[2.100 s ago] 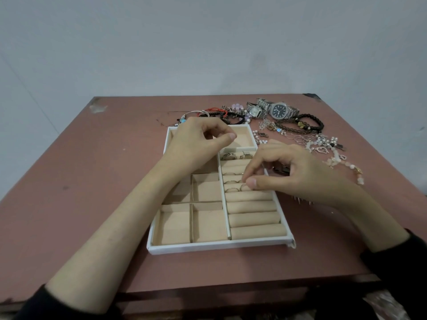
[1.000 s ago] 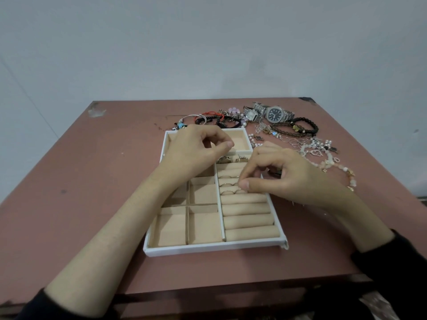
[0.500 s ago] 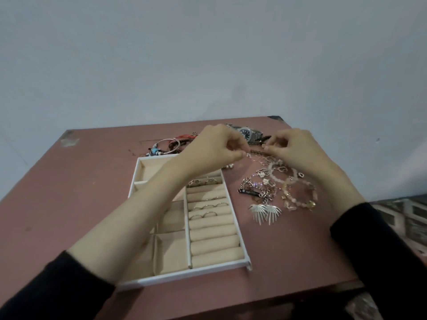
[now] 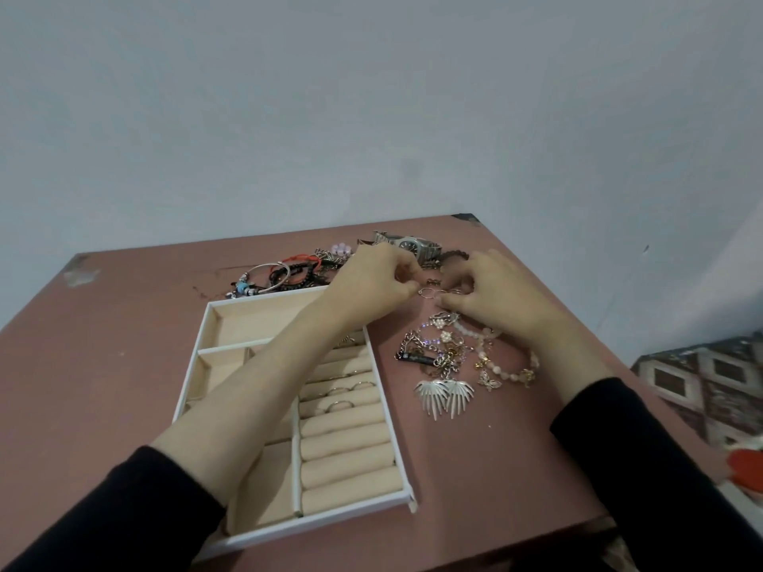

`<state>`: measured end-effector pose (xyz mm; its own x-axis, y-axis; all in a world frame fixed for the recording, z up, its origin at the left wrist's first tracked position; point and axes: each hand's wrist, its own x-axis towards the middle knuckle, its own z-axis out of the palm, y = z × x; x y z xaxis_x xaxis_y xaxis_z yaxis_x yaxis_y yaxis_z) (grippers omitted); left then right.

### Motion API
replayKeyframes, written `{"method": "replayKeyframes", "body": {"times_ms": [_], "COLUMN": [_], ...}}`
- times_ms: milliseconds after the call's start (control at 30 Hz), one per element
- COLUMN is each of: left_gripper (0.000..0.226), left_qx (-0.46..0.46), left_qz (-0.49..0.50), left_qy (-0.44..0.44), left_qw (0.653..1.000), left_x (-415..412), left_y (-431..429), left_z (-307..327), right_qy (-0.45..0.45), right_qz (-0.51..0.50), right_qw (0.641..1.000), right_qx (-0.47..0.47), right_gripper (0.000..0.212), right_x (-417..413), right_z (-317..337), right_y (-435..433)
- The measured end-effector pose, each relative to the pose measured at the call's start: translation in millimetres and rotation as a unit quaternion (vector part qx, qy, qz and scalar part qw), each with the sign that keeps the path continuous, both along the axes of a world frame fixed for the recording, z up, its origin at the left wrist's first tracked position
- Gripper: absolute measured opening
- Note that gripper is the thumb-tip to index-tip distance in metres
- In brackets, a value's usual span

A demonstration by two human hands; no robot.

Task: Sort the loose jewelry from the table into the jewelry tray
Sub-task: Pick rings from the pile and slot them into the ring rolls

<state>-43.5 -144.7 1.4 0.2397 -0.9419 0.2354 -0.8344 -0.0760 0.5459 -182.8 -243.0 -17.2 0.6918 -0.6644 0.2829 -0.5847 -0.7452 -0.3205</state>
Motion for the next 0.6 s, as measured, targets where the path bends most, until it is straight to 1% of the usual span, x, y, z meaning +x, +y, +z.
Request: {"method": "replayKeyframes", "body": {"times_ms": [100, 233, 300, 433, 600], "left_gripper": [0.013, 0.015, 0.016, 0.015, 0.017], "left_qx": [0.003, -0.001, -0.002, 0.006, 0.041], "left_qz": [0.007, 0.009, 0.011, 0.006, -0.04], "left_qy": [0.001, 0.001, 0.0, -0.002, -0.036], "left_qw": [1.0, 1.0, 1.0, 1.0, 0.998], "left_x": [0.8, 0.8, 1.4, 2.1, -1.9], "left_y": [-0.9, -0.6, -0.8, -4.9, -16.7], "left_z": [0.3, 0.7, 1.1, 1.0, 0.0], "right_qy": [-0.017, -0.077, -0.121, -0.254, -0.33], "right_qz": [-0.006, -0.019, -0.024, -0.05, -0.081], "right_qw": [0.999, 0.991, 0.983, 0.947, 0.914], "right_qx": [0.04, 0.112, 0.137, 0.191, 0.221], "right_gripper": [0.013, 0.006, 0.002, 0.004, 0.007], "right_x": [2.3, 3.9, 4.4, 1.7, 1.0], "right_z": [-0.1, -0.8, -0.6, 2.5, 0.4], "right_y": [1.4, 4.2, 3.9, -0.2, -5.5]}}
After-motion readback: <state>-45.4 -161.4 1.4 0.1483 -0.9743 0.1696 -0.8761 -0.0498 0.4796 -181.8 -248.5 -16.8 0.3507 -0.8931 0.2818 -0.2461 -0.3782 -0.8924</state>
